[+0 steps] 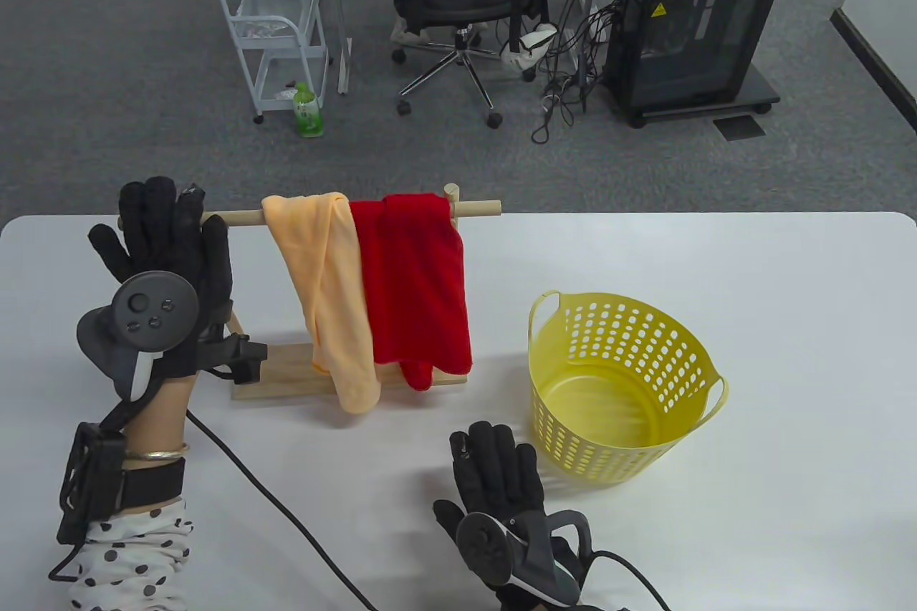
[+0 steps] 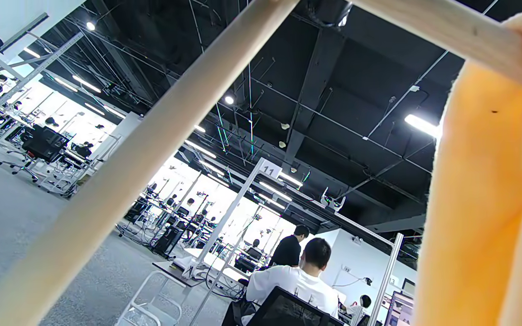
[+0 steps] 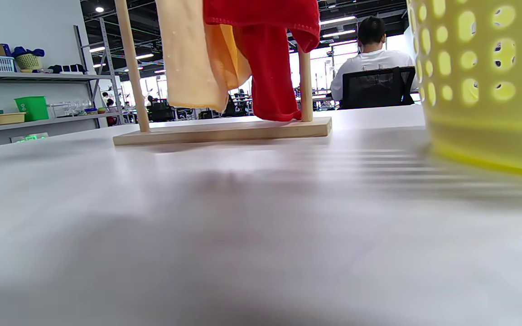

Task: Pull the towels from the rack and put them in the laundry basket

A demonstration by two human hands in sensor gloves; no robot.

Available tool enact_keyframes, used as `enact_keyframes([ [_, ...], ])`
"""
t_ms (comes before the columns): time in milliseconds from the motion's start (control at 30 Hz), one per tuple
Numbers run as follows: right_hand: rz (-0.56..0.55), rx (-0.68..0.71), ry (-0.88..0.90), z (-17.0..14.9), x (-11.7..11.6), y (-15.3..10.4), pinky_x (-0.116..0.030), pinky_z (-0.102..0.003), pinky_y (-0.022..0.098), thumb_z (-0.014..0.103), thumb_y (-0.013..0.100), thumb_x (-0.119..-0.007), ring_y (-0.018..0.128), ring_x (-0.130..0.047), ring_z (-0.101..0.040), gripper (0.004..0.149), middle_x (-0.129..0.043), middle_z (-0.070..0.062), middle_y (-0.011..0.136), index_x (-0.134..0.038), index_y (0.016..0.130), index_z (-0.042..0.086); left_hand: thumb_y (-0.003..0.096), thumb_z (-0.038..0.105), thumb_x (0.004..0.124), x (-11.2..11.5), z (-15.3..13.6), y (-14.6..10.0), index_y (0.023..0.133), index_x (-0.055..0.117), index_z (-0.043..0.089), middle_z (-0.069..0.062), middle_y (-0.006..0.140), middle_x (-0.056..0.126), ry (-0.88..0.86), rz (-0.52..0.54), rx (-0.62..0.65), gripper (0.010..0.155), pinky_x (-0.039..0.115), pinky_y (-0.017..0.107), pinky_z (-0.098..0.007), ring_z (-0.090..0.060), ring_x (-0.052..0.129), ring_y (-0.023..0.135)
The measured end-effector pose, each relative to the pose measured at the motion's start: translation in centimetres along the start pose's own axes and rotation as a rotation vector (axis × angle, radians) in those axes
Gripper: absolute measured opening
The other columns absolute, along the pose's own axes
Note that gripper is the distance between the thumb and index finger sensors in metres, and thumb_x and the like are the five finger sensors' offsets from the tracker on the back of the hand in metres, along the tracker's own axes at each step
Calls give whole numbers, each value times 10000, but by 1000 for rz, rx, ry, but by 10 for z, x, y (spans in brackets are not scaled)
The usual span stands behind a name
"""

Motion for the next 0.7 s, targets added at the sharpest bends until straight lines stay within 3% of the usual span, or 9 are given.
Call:
enact_keyframes([
  [433, -159, 40, -47, 9, 19, 9, -222, -529, 830, 552, 597, -520, 1131, -244, -368, 745, -162, -105, 1227, -289, 1204, 186, 683, 558, 373, -1, -1, -2, 1201, 429, 271, 95, 1319, 210, -5, -14, 13, 594, -106, 868, -493, -154, 46, 1254],
  [600, -232, 60, -104, 22, 51, 17, -233, -528, 837, 555, 596, -534, 1139, -266, -363, 742, -183, -101, 1233, -310, 1205, 197, 682, 561, 373, -2, -2, -4, 1203, 418, 272, 93, 1317, 199, -8, -18, 26, 597, -107, 868, -493, -155, 36, 1250],
  [700, -303, 83, -159, 34, 84, 27, -236, -528, 839, 557, 594, -544, 1142, -275, -362, 744, -192, -102, 1236, -320, 1206, 198, 684, 561, 374, -2, -2, -5, 1204, 412, 271, 93, 1316, 194, -16, -16, 33, 598, -107, 867, -494, -156, 31, 1247],
])
Point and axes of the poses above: the tracker on the back of each hand, its own z axis roughly to the thumb side, its own y axis roughly from the wrist to the fingertips, x = y × z, the point moved 4 cm from there along y, roughly from the wrist to the fingertips
